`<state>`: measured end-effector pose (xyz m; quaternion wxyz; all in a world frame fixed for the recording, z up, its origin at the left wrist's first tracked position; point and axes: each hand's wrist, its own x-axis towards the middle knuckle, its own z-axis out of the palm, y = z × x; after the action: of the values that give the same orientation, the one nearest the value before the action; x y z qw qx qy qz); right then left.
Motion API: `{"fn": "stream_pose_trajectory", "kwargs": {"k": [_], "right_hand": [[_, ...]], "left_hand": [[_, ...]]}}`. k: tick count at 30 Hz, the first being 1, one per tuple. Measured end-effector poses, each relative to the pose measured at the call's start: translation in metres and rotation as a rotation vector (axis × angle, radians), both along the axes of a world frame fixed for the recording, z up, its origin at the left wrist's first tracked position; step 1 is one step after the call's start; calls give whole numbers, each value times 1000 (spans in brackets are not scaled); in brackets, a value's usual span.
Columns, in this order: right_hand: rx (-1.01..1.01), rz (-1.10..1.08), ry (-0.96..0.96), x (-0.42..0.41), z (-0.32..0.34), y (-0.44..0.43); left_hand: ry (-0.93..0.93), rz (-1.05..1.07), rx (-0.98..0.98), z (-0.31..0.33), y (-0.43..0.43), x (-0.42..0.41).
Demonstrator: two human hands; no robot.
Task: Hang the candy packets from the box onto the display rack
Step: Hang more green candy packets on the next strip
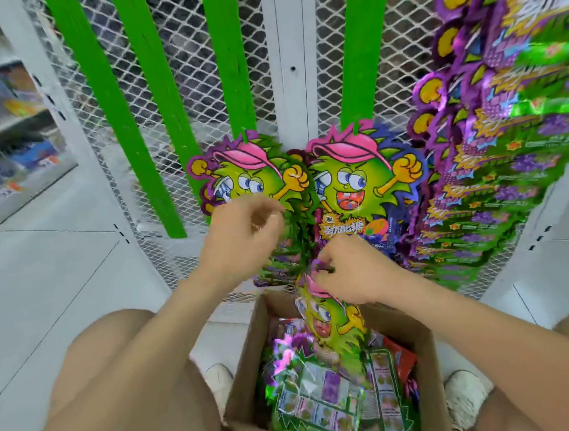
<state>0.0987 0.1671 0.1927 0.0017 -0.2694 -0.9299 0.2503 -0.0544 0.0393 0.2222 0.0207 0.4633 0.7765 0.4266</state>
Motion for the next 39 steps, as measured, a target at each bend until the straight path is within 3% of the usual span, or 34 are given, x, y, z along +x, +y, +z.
{"fn": "stream_pose_trajectory", "kwargs": {"k": [3, 7, 12, 17, 20, 26, 32, 34, 39], "right_hand": [[192, -12, 28, -3, 19, -10], [324, 90, -5, -11, 48, -13], [259, 215, 198, -27, 67, 6], [257, 42, 635, -59, 90, 14], [281, -75, 839, -74, 114, 13], [273, -200, 992, -97, 140, 4], [-12, -192, 1238, -107, 146, 1], [-36, -190, 1260, -109, 146, 2], [30, -184, 1163, -109, 132, 6]], "left_hand": [[33, 193, 316, 25, 13, -25], [-65, 246, 454, 56, 35, -44], [-265, 173, 441, 73, 48, -71], [-295, 89, 263, 102, 40, -88], [-338, 79, 304, 113, 29, -84], [-465, -22, 313, 118, 24, -61], [-536, -48, 279, 121, 22, -58], [-557, -67, 287, 120, 21, -57], [-400, -75, 295, 116, 21, -59]]}}
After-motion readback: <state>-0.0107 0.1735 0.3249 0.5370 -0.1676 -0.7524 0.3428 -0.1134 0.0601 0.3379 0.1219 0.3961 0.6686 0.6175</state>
